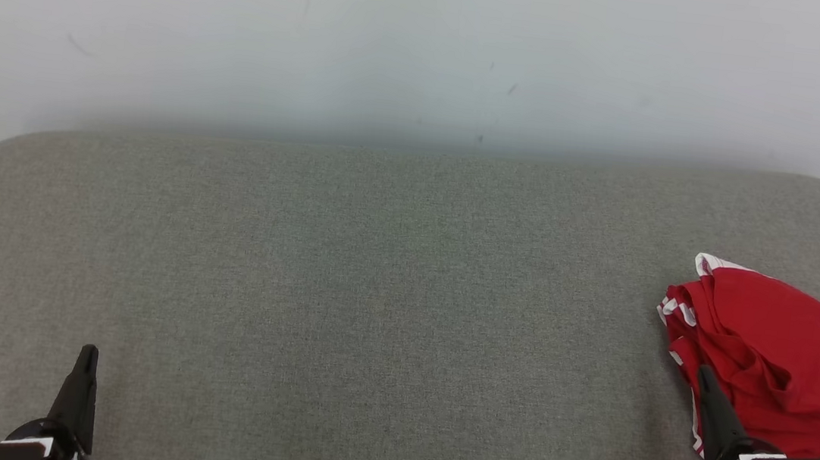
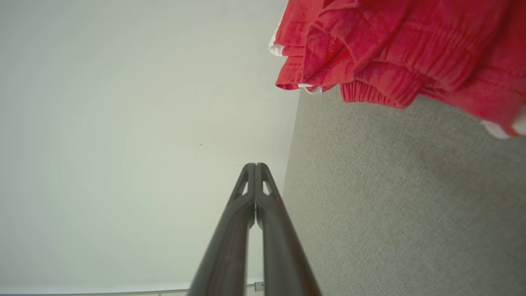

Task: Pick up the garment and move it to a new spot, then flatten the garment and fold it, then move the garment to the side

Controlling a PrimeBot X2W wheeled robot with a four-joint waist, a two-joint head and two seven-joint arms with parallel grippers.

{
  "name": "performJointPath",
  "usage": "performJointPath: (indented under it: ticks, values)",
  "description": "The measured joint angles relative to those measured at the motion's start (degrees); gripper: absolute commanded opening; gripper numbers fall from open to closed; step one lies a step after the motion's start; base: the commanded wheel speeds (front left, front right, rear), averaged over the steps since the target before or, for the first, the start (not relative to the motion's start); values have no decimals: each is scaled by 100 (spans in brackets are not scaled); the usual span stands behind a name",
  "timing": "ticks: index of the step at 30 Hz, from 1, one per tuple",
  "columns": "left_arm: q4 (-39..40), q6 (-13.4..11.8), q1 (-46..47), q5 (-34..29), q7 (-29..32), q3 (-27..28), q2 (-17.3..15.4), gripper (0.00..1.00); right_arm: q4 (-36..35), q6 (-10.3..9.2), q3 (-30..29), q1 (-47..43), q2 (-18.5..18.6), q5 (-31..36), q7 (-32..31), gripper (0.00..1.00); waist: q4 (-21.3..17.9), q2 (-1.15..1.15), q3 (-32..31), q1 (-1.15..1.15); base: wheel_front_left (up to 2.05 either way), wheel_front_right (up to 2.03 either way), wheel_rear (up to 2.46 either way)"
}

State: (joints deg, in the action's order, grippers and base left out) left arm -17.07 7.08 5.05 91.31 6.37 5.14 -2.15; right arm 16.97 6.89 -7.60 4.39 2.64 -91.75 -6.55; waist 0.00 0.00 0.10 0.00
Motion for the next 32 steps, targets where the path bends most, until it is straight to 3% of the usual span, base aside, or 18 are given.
performJointPath:
  ticks: [32]
  values:
    - [-1,0,0,0,0,0,1,0,0,0,1,1,-1,0,0,0,0,0,0,0,0,0,0]
